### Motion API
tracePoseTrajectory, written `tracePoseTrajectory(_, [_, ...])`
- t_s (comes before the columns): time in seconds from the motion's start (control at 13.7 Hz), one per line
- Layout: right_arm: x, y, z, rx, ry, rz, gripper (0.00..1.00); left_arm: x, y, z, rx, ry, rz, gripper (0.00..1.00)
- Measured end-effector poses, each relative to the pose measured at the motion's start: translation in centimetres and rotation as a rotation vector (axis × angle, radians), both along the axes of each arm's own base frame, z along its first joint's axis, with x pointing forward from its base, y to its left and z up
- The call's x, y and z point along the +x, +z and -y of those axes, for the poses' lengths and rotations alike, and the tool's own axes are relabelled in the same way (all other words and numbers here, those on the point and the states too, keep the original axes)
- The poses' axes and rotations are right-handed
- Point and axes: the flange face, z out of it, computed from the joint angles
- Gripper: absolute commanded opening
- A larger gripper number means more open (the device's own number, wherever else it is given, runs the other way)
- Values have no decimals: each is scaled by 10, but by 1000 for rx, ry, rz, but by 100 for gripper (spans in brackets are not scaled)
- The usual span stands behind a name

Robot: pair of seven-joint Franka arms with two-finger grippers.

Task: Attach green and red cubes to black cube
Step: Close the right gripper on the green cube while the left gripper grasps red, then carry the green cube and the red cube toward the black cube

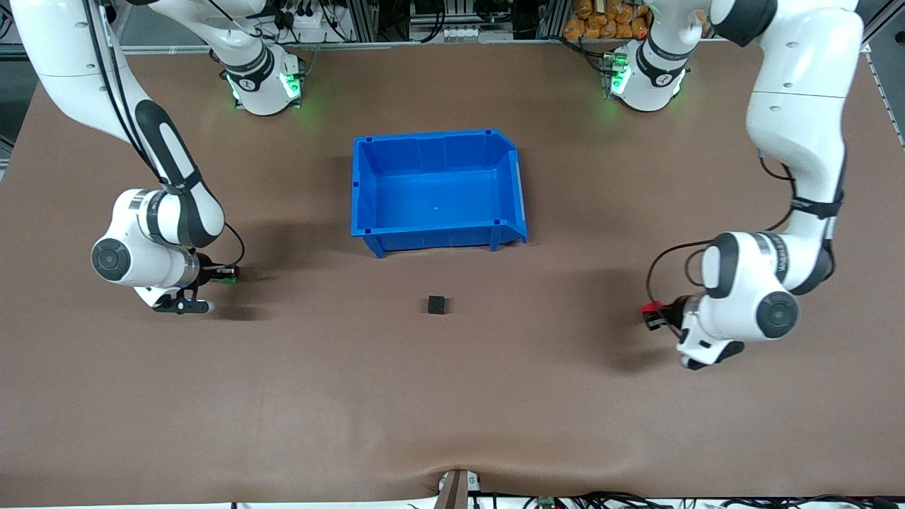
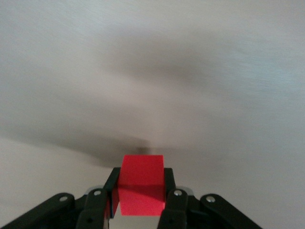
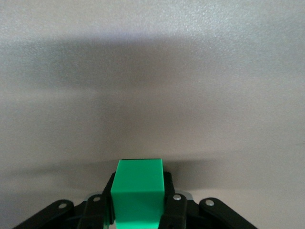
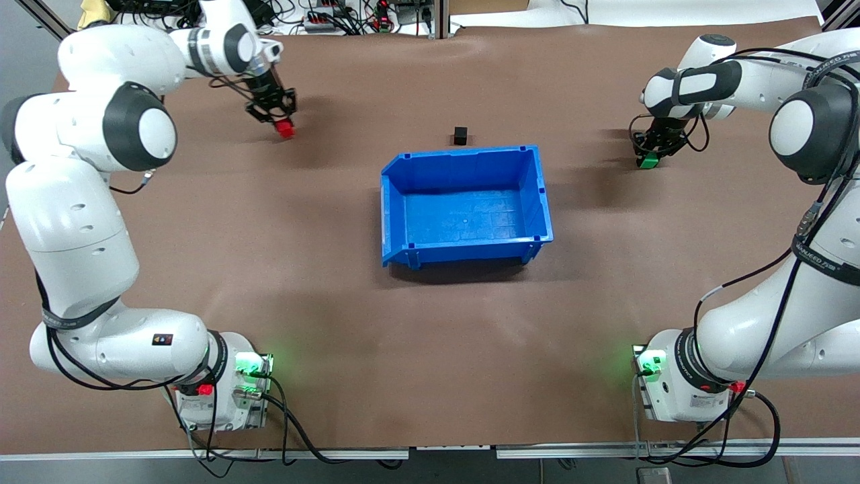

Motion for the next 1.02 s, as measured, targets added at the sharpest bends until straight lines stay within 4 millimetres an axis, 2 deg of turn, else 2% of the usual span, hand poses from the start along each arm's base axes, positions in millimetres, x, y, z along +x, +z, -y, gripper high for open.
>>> tracePoseTrajectory(0.15, [1, 3, -4, 6, 10, -3, 0, -7, 3, 48, -16, 97, -19, 0])
tracePoseTrajectory(0.22, [2, 8, -6, 9, 20, 0, 0, -11, 3, 66, -32, 146, -33, 0])
tracePoseTrajectory(0.44, [14, 37, -20, 30, 100, 10, 0, -16, 6, 96, -62, 242, -59, 0])
tracePoseTrajectory(0.66, [30, 66, -42, 76, 316, 37, 0, -13, 14, 123, -68, 342, -65, 0])
tracePoseTrajectory(0.88, [34, 72, -61, 118, 537, 55, 0, -19, 14, 180, -49, 431, -73, 0])
tracePoseTrajectory(1.02, [38, 78, -80, 140, 688, 72, 0, -23, 9, 209, -44, 466, -70, 0])
